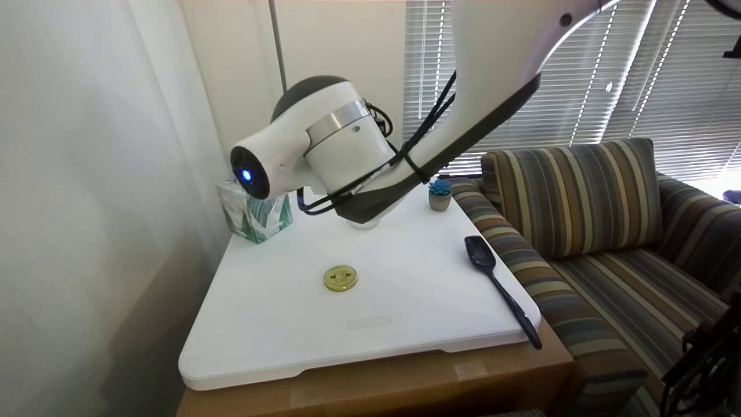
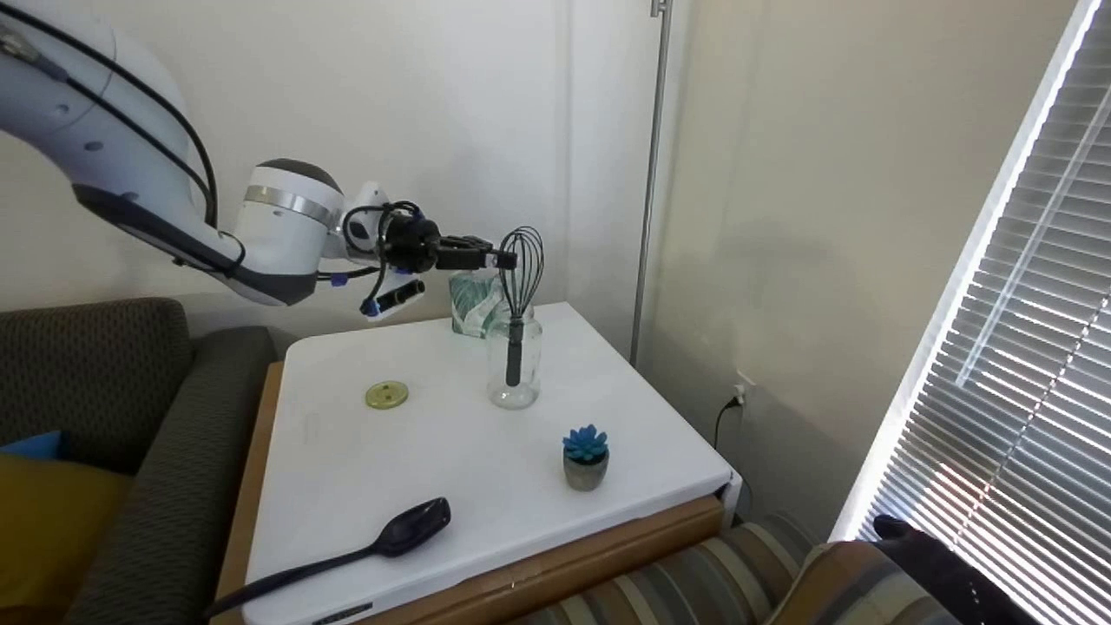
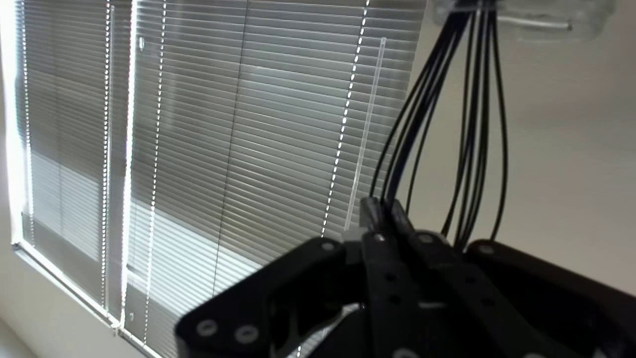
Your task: Uncover the jar and put the whisk and the spoon inside the jar
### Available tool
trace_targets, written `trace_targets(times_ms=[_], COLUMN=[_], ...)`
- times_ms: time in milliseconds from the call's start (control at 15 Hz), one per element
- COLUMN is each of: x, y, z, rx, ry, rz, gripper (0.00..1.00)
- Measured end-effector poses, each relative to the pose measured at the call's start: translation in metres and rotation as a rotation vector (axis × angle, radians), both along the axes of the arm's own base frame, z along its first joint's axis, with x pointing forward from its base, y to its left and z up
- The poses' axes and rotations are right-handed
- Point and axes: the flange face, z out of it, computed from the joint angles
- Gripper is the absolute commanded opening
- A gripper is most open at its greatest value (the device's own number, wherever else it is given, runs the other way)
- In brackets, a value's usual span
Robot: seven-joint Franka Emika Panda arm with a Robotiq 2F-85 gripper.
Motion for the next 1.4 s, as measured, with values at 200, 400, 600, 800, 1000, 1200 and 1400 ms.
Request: trace_targets(times_ms=[200,400,600,800,1000,1200,1400], x=[0.009,0.014,0.018,0.019,0.02,0.02,0.02], y=[-0.01,-0.01,-0.006,-0.002,0.004,0.013,0.022], z=[-0.013,-0.016,-0.017,-0.016,-0.013,-0.005,0.004], rx=[-0.026,-0.019,0.005,0.018,0.028,0.038,0.051], ry=[0.029,0.051,0.069,0.069,0.066,0.051,0.04], rz=[-0.01,-0.012,-0.017,-0.014,-0.009,0.001,0.011], gripper=[0.01,0.01,0.04,0.36,0.59,0.79,0.98])
